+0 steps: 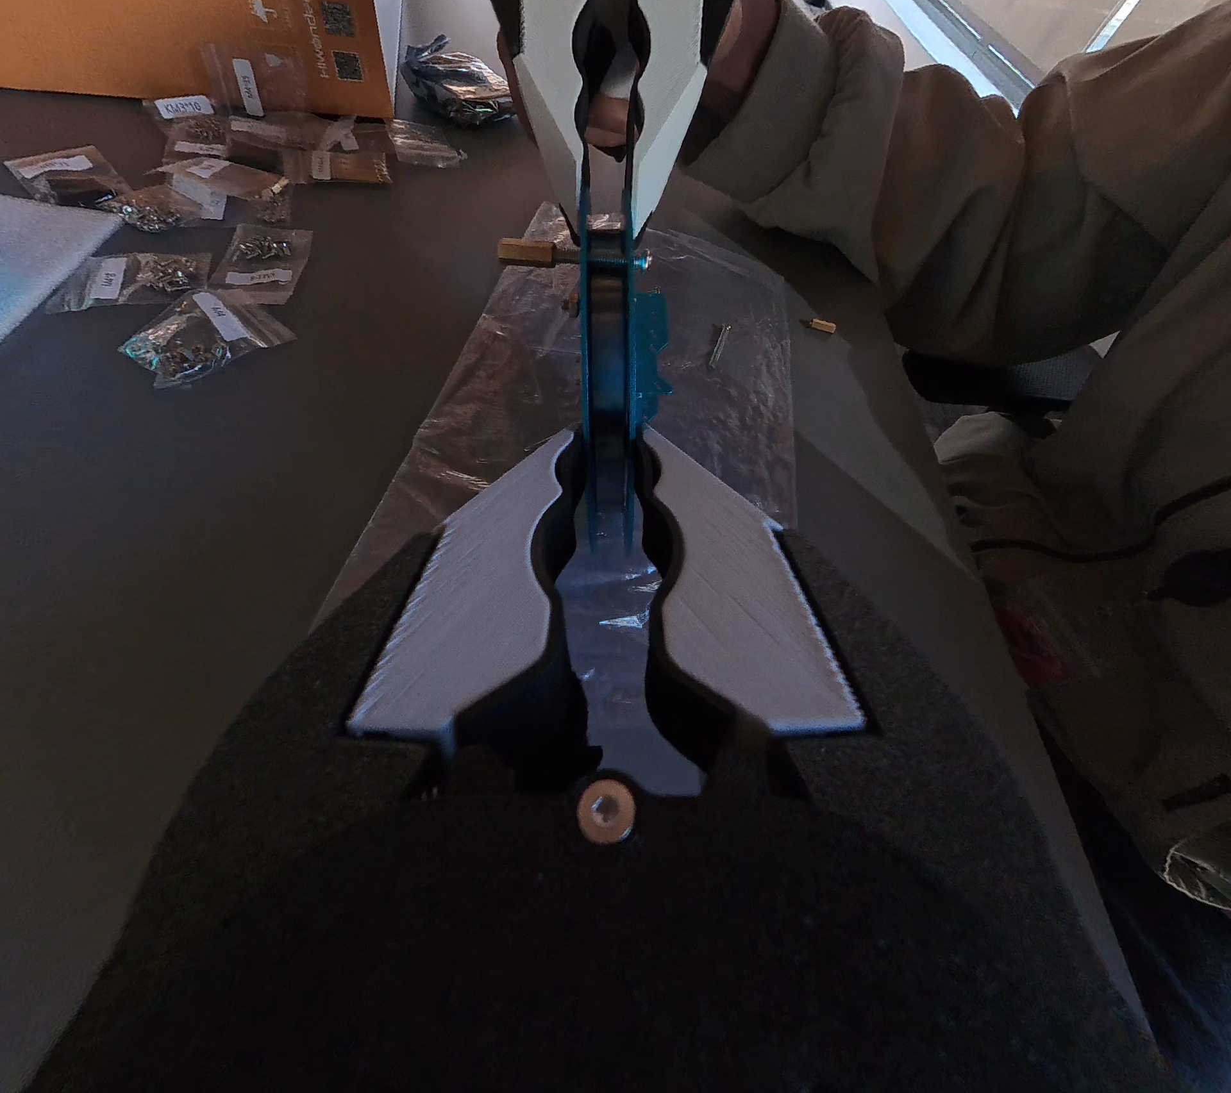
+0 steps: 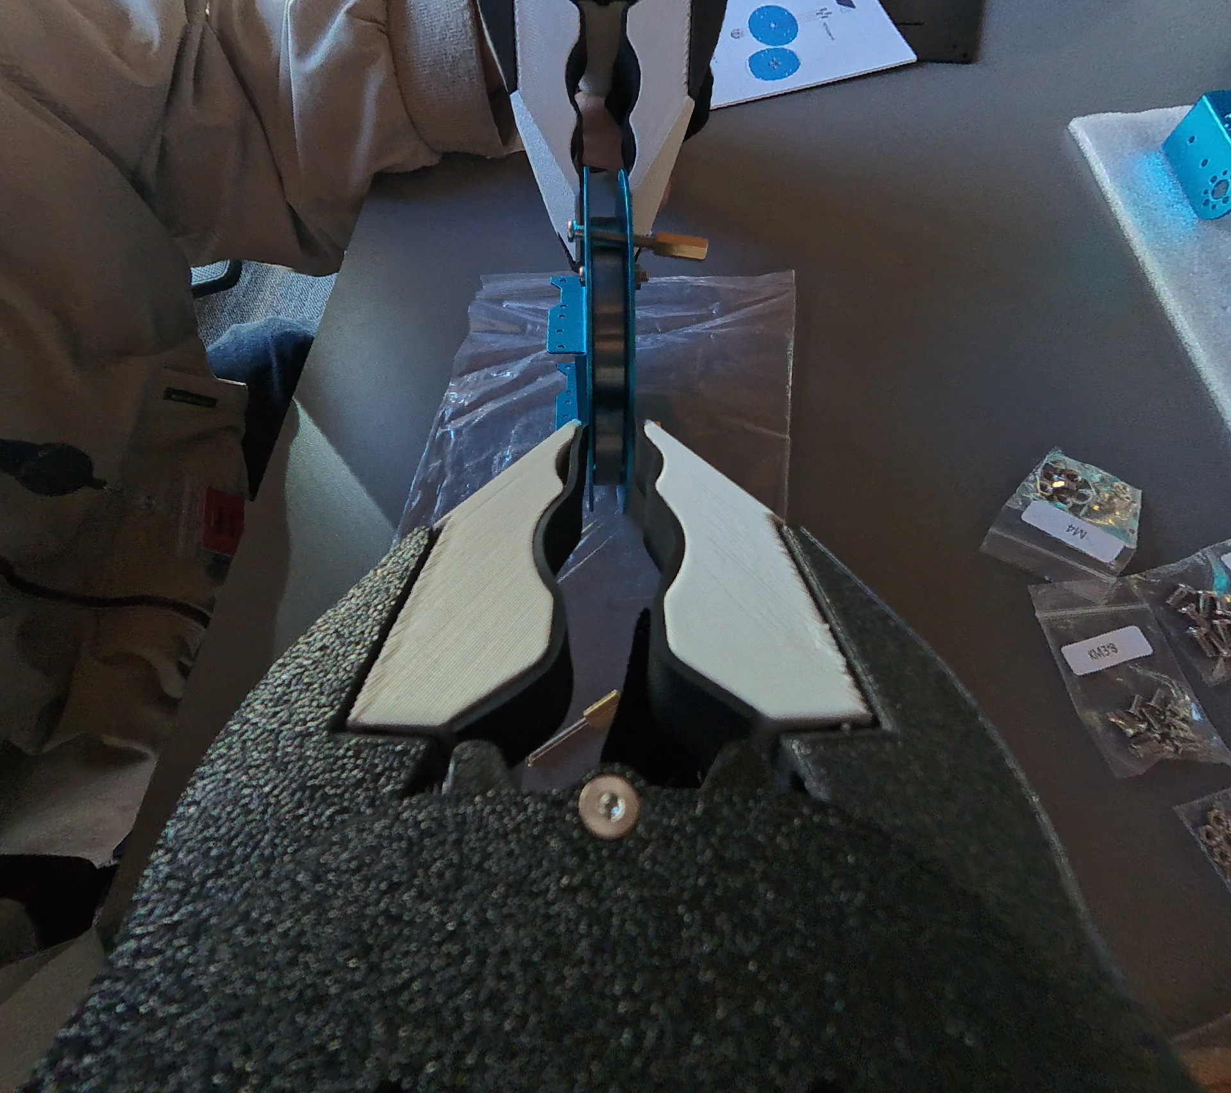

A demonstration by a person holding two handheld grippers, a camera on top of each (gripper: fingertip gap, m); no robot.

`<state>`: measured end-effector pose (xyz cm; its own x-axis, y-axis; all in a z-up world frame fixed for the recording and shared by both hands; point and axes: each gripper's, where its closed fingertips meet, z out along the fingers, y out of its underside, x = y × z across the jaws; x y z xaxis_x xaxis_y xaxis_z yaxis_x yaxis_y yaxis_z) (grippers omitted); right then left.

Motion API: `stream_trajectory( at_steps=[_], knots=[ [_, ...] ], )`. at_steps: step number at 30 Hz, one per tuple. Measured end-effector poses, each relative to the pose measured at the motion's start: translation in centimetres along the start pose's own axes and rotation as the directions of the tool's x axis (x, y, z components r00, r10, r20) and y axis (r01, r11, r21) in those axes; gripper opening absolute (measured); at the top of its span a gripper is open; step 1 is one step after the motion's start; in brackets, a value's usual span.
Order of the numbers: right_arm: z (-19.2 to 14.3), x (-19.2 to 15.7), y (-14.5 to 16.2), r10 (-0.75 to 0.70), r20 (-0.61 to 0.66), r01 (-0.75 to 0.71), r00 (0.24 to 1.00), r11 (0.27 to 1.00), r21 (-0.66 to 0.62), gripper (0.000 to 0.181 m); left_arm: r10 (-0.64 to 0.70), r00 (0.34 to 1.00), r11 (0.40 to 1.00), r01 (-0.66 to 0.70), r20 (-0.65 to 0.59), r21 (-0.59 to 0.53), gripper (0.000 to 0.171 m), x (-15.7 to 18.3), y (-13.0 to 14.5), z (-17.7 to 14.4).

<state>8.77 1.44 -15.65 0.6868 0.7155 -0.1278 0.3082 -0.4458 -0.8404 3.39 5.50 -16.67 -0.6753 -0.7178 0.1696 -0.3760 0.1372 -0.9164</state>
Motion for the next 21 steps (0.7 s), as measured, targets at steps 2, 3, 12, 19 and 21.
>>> stream_trajectory(
  at_steps=[2, 3, 12, 19, 21],
  knots=[
    [0.0, 0.1, 0.0, 0.013, 0.004, -0.013, 1.000, 1.000, 0.013, 0.013, -0.002, 1.000, 1.000, 0.002, 0.003, -0.001, 0.011, -0.1, 0.0, 0.0],
    [0.0, 0.2, 0.0, 0.015, 0.006, -0.016, 1.000, 1.000, 0.021, 0.013, -0.002, 1.000, 1.000, 0.002, 0.003, -0.001, 0.011, -0.1, 0.0, 0.0],
    [0.8, 0.3, -1.1, 0.008, 0.000, -0.008, 1.000, 0.996, 0.087, 0.015, -0.014, 1.000, 1.000, 0.013, 0.008, 0.021, 0.011, -0.1, -0.3, 0.2],
    [0.8, 0.0, -1.2, 0.053, 0.064, -0.060, 0.996, 0.992, 0.110, 0.013, 0.018, 0.999, 1.000, -0.018, 0.046, 0.006, 0.013, 0.0, -0.4, 0.3],
    [0.7, 0.0, -1.1, 0.062, 0.065, -0.069, 0.996, 0.992, 0.109, 0.013, 0.029, 0.996, 1.000, -0.029, 0.090, 0.008, 0.023, -0.1, -0.8, 0.4]
  ],
)
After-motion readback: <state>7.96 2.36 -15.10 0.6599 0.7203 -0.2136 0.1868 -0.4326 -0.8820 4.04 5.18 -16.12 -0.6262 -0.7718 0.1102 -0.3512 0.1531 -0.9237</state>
